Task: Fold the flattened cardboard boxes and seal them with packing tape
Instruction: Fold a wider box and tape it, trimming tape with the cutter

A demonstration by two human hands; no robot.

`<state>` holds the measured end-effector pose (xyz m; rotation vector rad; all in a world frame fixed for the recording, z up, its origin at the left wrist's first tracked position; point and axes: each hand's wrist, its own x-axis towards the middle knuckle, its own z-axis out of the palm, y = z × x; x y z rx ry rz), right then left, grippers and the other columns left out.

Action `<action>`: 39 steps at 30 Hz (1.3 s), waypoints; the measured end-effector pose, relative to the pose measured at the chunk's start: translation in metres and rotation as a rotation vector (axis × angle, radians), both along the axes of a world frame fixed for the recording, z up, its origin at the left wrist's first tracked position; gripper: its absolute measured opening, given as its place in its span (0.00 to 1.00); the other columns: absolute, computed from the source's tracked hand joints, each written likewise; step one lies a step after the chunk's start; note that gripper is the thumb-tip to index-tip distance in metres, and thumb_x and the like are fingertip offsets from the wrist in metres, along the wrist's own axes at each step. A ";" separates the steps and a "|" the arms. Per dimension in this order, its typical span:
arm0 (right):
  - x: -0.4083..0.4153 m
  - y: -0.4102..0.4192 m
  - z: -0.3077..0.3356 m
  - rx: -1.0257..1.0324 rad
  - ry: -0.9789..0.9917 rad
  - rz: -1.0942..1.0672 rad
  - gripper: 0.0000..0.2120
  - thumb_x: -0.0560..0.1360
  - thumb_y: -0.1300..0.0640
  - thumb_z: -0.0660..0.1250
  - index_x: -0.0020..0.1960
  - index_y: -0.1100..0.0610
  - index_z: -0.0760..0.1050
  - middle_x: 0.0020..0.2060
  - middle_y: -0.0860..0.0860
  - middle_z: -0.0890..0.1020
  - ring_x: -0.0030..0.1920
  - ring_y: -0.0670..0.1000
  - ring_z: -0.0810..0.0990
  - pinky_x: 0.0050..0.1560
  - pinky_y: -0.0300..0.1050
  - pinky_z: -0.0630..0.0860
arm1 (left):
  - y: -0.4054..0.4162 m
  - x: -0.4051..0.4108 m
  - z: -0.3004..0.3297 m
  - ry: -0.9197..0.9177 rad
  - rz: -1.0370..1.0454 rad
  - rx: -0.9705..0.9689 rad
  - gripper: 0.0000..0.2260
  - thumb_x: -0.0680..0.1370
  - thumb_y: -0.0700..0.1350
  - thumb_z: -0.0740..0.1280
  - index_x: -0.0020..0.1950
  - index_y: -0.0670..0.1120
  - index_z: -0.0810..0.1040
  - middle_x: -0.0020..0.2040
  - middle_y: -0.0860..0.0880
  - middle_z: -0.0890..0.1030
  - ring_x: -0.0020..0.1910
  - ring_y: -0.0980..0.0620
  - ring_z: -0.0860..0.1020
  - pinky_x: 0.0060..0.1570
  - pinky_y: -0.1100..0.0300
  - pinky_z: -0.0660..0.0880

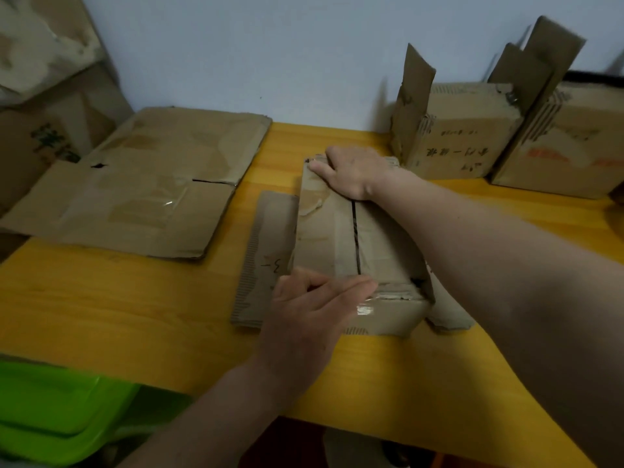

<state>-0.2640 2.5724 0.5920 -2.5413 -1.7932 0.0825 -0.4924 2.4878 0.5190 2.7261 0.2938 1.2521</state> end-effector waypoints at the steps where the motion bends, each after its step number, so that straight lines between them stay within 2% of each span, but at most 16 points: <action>1: -0.001 -0.009 -0.001 -0.006 0.007 0.025 0.31 0.80 0.36 0.43 0.71 0.56 0.64 0.70 0.58 0.68 0.70 0.58 0.65 0.66 0.53 0.61 | -0.001 0.001 0.001 0.017 0.009 -0.006 0.15 0.78 0.44 0.65 0.64 0.53 0.74 0.60 0.59 0.80 0.45 0.52 0.73 0.43 0.57 0.68; 3: -0.001 -0.033 0.001 0.035 0.071 0.074 0.30 0.81 0.40 0.45 0.77 0.56 0.57 0.75 0.56 0.61 0.75 0.57 0.56 0.74 0.52 0.51 | -0.001 0.004 0.004 0.039 0.037 -0.024 0.14 0.77 0.45 0.64 0.62 0.54 0.75 0.58 0.59 0.80 0.45 0.51 0.72 0.44 0.58 0.66; 6: -0.001 -0.087 0.009 0.226 0.261 0.045 0.21 0.83 0.49 0.51 0.66 0.59 0.72 0.67 0.57 0.73 0.68 0.58 0.68 0.67 0.50 0.63 | -0.002 0.010 0.010 0.056 0.081 -0.053 0.13 0.76 0.46 0.63 0.59 0.52 0.80 0.55 0.57 0.82 0.44 0.50 0.72 0.44 0.59 0.62; 8: 0.000 -0.133 0.011 0.323 0.328 -0.041 0.18 0.83 0.52 0.53 0.66 0.58 0.73 0.66 0.54 0.75 0.67 0.55 0.70 0.64 0.46 0.65 | -0.005 0.014 0.013 0.059 0.100 -0.063 0.13 0.76 0.45 0.61 0.57 0.50 0.82 0.52 0.55 0.83 0.42 0.49 0.73 0.41 0.59 0.63; 11: 0.002 -0.200 0.007 0.369 0.322 -0.132 0.18 0.82 0.53 0.56 0.70 0.52 0.69 0.69 0.49 0.72 0.69 0.51 0.68 0.63 0.41 0.63 | -0.011 0.021 0.018 0.050 0.135 -0.060 0.13 0.76 0.42 0.61 0.55 0.48 0.82 0.50 0.53 0.84 0.41 0.46 0.74 0.39 0.56 0.67; 13: 0.003 -0.238 0.001 0.389 0.298 -0.203 0.18 0.81 0.52 0.59 0.70 0.51 0.70 0.68 0.48 0.72 0.69 0.50 0.69 0.62 0.41 0.64 | -0.018 0.027 0.022 0.085 0.195 -0.074 0.15 0.73 0.37 0.65 0.56 0.49 0.81 0.49 0.51 0.83 0.41 0.46 0.73 0.40 0.56 0.64; 15: 0.005 -0.272 -0.004 0.413 0.294 -0.263 0.17 0.80 0.53 0.62 0.68 0.51 0.72 0.67 0.49 0.74 0.67 0.51 0.70 0.63 0.43 0.66 | -0.024 0.035 0.025 0.137 0.251 -0.070 0.20 0.72 0.34 0.69 0.61 0.50 0.81 0.50 0.51 0.82 0.44 0.45 0.73 0.42 0.56 0.61; 18: 0.004 -0.315 -0.014 0.472 0.335 -0.336 0.15 0.79 0.55 0.64 0.65 0.52 0.74 0.65 0.49 0.75 0.65 0.51 0.73 0.65 0.46 0.68 | -0.029 0.041 0.024 0.151 0.226 -0.057 0.19 0.75 0.34 0.68 0.61 0.52 0.81 0.54 0.49 0.82 0.49 0.42 0.74 0.46 0.53 0.64; 21: 0.001 -0.355 -0.025 0.548 0.313 -0.416 0.15 0.77 0.58 0.67 0.63 0.53 0.76 0.64 0.50 0.77 0.63 0.52 0.75 0.63 0.43 0.68 | -0.032 0.045 0.026 0.211 0.230 -0.047 0.16 0.74 0.34 0.67 0.59 0.48 0.81 0.56 0.45 0.80 0.53 0.40 0.74 0.51 0.46 0.68; 23: -0.006 -0.377 -0.033 0.587 0.298 -0.440 0.15 0.75 0.58 0.69 0.61 0.57 0.77 0.64 0.52 0.77 0.66 0.54 0.72 0.64 0.40 0.64 | -0.039 0.049 0.031 0.246 0.291 -0.064 0.16 0.73 0.33 0.68 0.59 0.45 0.81 0.58 0.42 0.78 0.56 0.38 0.73 0.53 0.43 0.69; 26: -0.018 -0.404 -0.045 0.571 0.230 -0.415 0.21 0.70 0.52 0.73 0.61 0.58 0.77 0.66 0.52 0.74 0.72 0.54 0.65 0.70 0.46 0.60 | -0.067 0.056 0.034 0.196 0.323 -0.081 0.18 0.71 0.36 0.71 0.61 0.43 0.78 0.64 0.39 0.74 0.62 0.38 0.71 0.59 0.40 0.71; 28: -0.019 -0.413 -0.059 0.498 0.118 -0.391 0.26 0.65 0.48 0.76 0.59 0.59 0.78 0.66 0.55 0.73 0.72 0.59 0.64 0.71 0.55 0.61 | -0.094 0.061 0.027 0.162 0.143 -0.080 0.20 0.70 0.36 0.70 0.63 0.42 0.76 0.64 0.41 0.74 0.63 0.42 0.71 0.62 0.44 0.72; 31: -0.015 -0.414 -0.071 0.356 0.061 -0.450 0.24 0.59 0.54 0.82 0.51 0.61 0.80 0.63 0.60 0.76 0.69 0.65 0.67 0.67 0.71 0.62 | -0.127 0.077 0.012 0.333 -0.088 -0.310 0.23 0.74 0.39 0.70 0.69 0.44 0.71 0.67 0.47 0.71 0.67 0.49 0.67 0.67 0.49 0.69; 33: -0.014 -0.412 -0.070 0.354 0.078 -0.474 0.20 0.60 0.58 0.81 0.49 0.60 0.80 0.63 0.59 0.77 0.70 0.65 0.67 0.66 0.72 0.61 | -0.139 0.092 0.004 0.427 -0.132 -0.518 0.27 0.77 0.43 0.69 0.74 0.48 0.66 0.71 0.50 0.67 0.71 0.52 0.63 0.71 0.53 0.63; 36: -0.017 -0.412 -0.069 0.390 0.142 -0.455 0.18 0.64 0.58 0.78 0.52 0.59 0.79 0.66 0.56 0.75 0.72 0.60 0.63 0.69 0.65 0.62 | -0.143 0.109 0.002 0.487 -0.210 -0.834 0.29 0.75 0.45 0.72 0.74 0.52 0.65 0.72 0.53 0.67 0.69 0.53 0.67 0.68 0.52 0.68; 39: -0.025 -0.412 -0.069 0.473 0.259 -0.375 0.17 0.67 0.58 0.76 0.55 0.59 0.78 0.68 0.53 0.72 0.74 0.54 0.58 0.72 0.51 0.58 | -0.141 0.112 -0.001 0.458 -0.306 -1.066 0.27 0.72 0.44 0.75 0.68 0.53 0.72 0.68 0.52 0.74 0.65 0.55 0.73 0.65 0.53 0.73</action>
